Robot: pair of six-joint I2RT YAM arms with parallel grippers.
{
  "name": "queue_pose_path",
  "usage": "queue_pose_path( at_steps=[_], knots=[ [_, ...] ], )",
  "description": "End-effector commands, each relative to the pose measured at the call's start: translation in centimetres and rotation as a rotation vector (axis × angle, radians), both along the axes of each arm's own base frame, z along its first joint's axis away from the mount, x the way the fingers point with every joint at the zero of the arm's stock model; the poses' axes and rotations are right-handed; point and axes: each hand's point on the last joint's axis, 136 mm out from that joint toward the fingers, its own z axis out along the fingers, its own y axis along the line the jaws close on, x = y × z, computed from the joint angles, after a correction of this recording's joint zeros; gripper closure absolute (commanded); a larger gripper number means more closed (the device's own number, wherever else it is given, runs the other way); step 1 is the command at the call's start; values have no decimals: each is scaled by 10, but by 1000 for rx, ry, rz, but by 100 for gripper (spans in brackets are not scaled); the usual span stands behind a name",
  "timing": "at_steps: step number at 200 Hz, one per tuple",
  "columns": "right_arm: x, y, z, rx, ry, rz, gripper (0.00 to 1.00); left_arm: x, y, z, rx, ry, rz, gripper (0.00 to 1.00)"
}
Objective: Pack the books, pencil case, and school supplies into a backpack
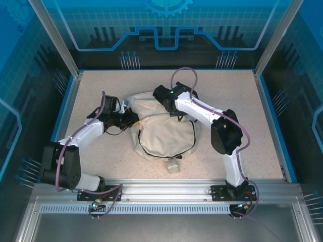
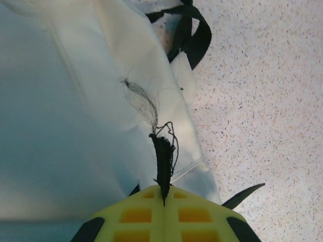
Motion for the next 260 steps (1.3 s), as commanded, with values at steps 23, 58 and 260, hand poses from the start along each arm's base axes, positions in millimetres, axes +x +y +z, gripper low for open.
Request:
queue_pose_path(
  at_steps=[23,58,260],
  knots=[
    [2,-51,0,0,27,-86,100,8,24,-9,49,31,69,100],
    [7,-17,14,254,16,34,99,40,19,4,30,-35,55,100],
    [-22,-227,7,3,-549,11,0,14,216,16,1054,-492,627,1]
  ],
)
